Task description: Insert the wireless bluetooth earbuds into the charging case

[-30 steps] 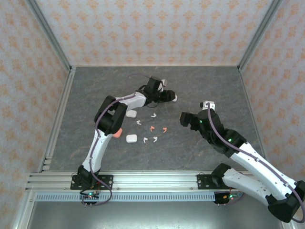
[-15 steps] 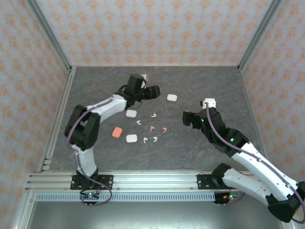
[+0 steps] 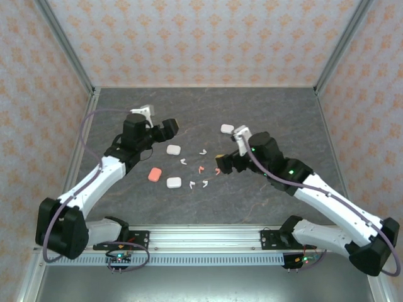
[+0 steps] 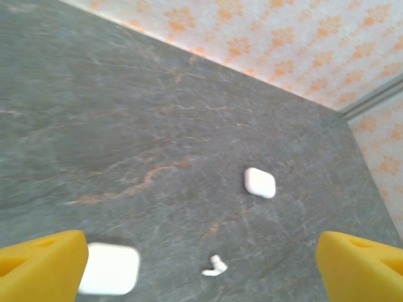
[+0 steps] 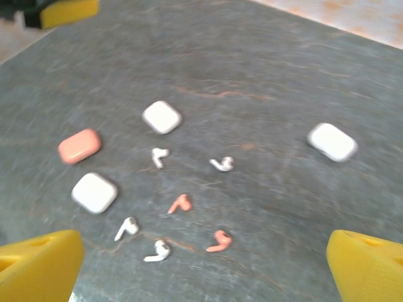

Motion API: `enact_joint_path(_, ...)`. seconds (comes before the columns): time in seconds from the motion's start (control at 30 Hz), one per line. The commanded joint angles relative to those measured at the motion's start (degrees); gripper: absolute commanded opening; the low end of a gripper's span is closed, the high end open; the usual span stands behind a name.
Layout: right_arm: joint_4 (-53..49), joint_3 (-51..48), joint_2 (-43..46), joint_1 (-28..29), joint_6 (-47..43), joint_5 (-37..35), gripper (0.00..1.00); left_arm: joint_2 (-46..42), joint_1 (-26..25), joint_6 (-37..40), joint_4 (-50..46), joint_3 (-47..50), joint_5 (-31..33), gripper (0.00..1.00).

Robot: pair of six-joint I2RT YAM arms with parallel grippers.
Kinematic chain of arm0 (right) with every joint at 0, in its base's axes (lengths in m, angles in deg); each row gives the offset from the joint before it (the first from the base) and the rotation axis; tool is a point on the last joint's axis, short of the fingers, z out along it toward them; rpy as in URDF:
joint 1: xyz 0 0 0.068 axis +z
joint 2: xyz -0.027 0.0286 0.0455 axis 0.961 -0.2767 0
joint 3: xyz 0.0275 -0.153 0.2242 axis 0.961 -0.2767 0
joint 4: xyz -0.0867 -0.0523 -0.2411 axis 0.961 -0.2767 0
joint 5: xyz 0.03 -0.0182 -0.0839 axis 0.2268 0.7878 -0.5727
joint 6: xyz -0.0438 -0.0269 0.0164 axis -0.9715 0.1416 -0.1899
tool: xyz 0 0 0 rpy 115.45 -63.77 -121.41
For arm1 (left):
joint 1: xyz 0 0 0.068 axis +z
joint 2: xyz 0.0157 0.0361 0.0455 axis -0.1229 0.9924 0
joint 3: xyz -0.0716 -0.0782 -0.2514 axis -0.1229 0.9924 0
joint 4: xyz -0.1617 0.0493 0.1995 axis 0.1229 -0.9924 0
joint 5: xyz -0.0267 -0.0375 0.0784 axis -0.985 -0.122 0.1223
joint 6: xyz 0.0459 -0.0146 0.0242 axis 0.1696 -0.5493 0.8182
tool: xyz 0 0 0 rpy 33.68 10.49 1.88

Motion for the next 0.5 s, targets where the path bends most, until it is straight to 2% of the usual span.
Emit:
enact_joint_path(0.0, 3.4, 2.4, -4.2, 2.7, -10.3, 4.7, 0.99, -4.0, 4.5, -1.1, -3.4, 3.0, -1.1, 0.95)
enact_joint_path(0.1, 2.9, 4.1, -9.6, 5.0, -17.5, 6.4, 0.99, -6.1, 9.9, -4.7, -3.3, 5.8, -4.6, 0.97)
enact_joint_path(0.23, 2.1, 6.5, -19.6, 8.4, -26.8, 3.0, 1.00, -7.7, 15.4, -6.5, -3.1, 9.0, -7.4, 0.97)
enact_joint_path(0.47, 1.2, 12.7, -33.9, 11.3, -33.7, 10.0, 0.99, -11.1, 19.2, -5.5, -4.1, 11.8, -7.4, 0.98)
